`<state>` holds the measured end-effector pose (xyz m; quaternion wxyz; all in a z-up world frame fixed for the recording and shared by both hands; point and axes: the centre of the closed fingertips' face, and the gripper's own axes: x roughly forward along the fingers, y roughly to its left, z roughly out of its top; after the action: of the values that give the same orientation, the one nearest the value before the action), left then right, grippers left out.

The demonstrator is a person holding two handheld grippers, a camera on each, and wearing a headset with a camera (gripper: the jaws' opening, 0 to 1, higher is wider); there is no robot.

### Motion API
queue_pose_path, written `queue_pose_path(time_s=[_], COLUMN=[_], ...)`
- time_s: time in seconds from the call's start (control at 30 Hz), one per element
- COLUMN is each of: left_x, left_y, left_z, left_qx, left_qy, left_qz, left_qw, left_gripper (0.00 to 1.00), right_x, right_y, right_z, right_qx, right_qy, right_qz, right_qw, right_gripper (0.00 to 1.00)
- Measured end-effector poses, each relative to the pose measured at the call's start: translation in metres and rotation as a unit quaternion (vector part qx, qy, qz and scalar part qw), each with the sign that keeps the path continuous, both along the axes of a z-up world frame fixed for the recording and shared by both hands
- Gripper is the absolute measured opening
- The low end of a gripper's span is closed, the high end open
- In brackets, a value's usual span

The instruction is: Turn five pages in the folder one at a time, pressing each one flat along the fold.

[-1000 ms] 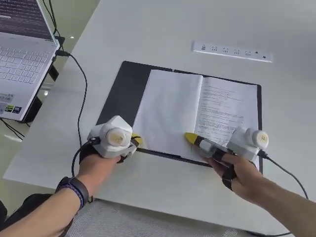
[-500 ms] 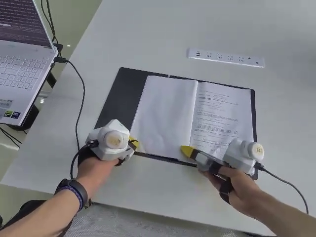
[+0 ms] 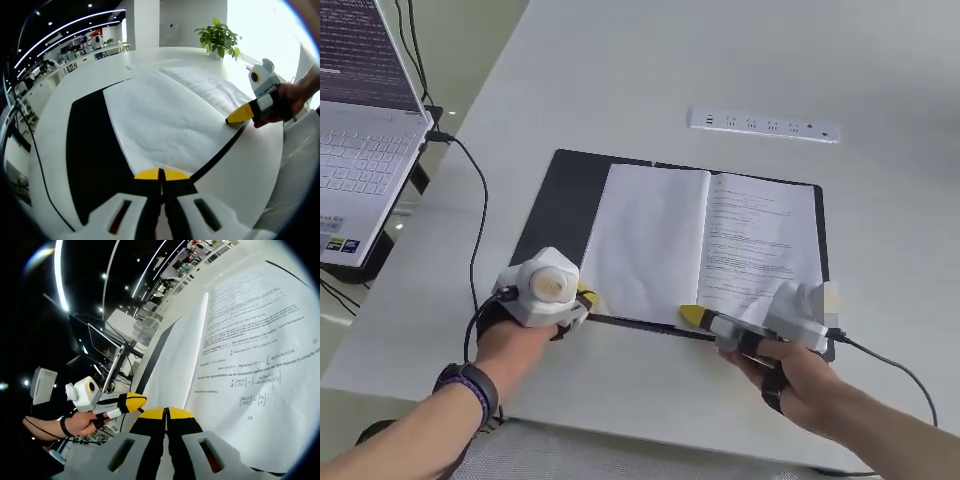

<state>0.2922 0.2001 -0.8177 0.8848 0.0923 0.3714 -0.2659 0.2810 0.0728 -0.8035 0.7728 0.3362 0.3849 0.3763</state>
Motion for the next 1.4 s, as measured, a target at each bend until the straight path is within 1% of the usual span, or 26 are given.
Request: queue_pose_path(time_s=[0.1, 0.2, 0.23, 0.27, 0.3, 0.33, 0.37, 0.43, 0.53, 0.6, 0.77, 0.87, 0.93, 1.0, 1.07, 1.1, 1.2, 1.3, 1.4], left_x=[-0.001, -0.001, -0.001, -0.001, -0.001, -0.001, -0.002, -0.004, -0.007, -0.008, -0.01, -0.01, -0.011, -0.012, -0.012, -0.012, -0.011, -0.01, -0.009], left_y=[-0.001, -0.001, -0.001, -0.002, -0.002, -0.002, -0.002, -0.005, -0.007, -0.007, -0.006, -0.003, -0.003, -0.002, 0.0, 0.0, 0.001, 0.003, 0.005], left_z=[0.0, 0.0, 0.0, 0.0, 0.001, 0.003, 0.004, 0.008, 0.013, 0.018, 0.027, 0.035, 0.038, 0.043, 0.048, 0.052, 0.061, 0.072, 0.08], left_qx=[0.0, -0.004, -0.007, -0.014, -0.028, -0.032, -0.033, -0.032, -0.027, -0.032, -0.033, -0.041, -0.04, -0.039, -0.037, -0.04, -0.042, -0.047, -0.047], left_qy=[0.001, 0.009, 0.011, 0.014, 0.021, 0.021, 0.02, 0.018, 0.015, 0.011, 0.001, -0.005, -0.007, -0.01, -0.016, -0.021, -0.032, -0.043, -0.05], left_qz=[0.002, 0.005, 0.007, 0.012, 0.023, 0.027, 0.027, 0.021, 0.013, 0.016, 0.017, 0.023, 0.024, 0.023, 0.023, 0.025, 0.027, 0.032, 0.032], left_qw=[1.0, 0.9999, 0.9999, 0.9997, 0.9991, 0.9989, 0.9989, 0.9991, 0.9994, 0.9993, 0.9993, 0.9989, 0.9989, 0.9989, 0.9989, 0.9987, 0.9982, 0.9975, 0.9972], left_gripper=[0.0, 0.0, 0.01, 0.02, 0.02, 0.03, 0.05, 0.08, 0.11, 0.13, 0.17, 0.19, 0.2, 0.22, 0.24, 0.24, 0.25, 0.27, 0.3], right_x=[0.0, 0.001, 0.001, 0.0, 0.001, 0.001, 0.0, 0.001, 0.001, 0.002, 0.003, 0.002, 0.003, 0.004, 0.004, 0.003, 0.003, 0.005, 0.008], right_y=[0.0, 0.0, -0.001, -0.001, -0.001, -0.001, -0.001, -0.004, -0.011, -0.018, -0.037, -0.046, -0.054, -0.061, -0.068, -0.072, -0.083, -0.095, -0.106], right_z=[0.0, 0.002, 0.006, 0.008, 0.01, 0.012, 0.017, 0.019, 0.025, 0.027, 0.026, 0.031, 0.033, 0.035, 0.038, 0.039, 0.044, 0.049, 0.057], right_qx=[-0.005, -0.004, -0.004, -0.003, 0.0, 0.0, -0.003, -0.012, -0.024, -0.032, -0.058, -0.071, -0.081, -0.089, -0.105, -0.116, -0.136, -0.149, -0.161], right_qy=[-0.001, 0.003, 0.004, 0.003, 0.001, -0.002, -0.01, -0.021, -0.036, -0.046, -0.058, -0.071, -0.08, -0.085, -0.101, -0.11, -0.125, -0.136, -0.15], right_qz=[0.0, -0.006, -0.011, -0.013, -0.014, -0.014, -0.008, -0.002, 0.001, -0.001, -0.007, -0.003, -0.004, -0.004, 0.005, 0.011, 0.017, 0.012, 0.006], right_qw=[1.0, 1.0, 0.9999, 0.9999, 0.9999, 0.9999, 0.9999, 0.9997, 0.999, 0.9984, 0.9966, 0.995, 0.9935, 0.9923, 0.9894, 0.987, 0.9827, 0.9794, 0.9756], right_gripper=[0.0, 0.0, 0.0, 0.0, 0.0, 0.0, 0.0, 0.0, 0.05, 0.07, 0.16, 0.19, 0.2, 0.24, 0.26, 0.27, 0.31, 0.33, 0.35])
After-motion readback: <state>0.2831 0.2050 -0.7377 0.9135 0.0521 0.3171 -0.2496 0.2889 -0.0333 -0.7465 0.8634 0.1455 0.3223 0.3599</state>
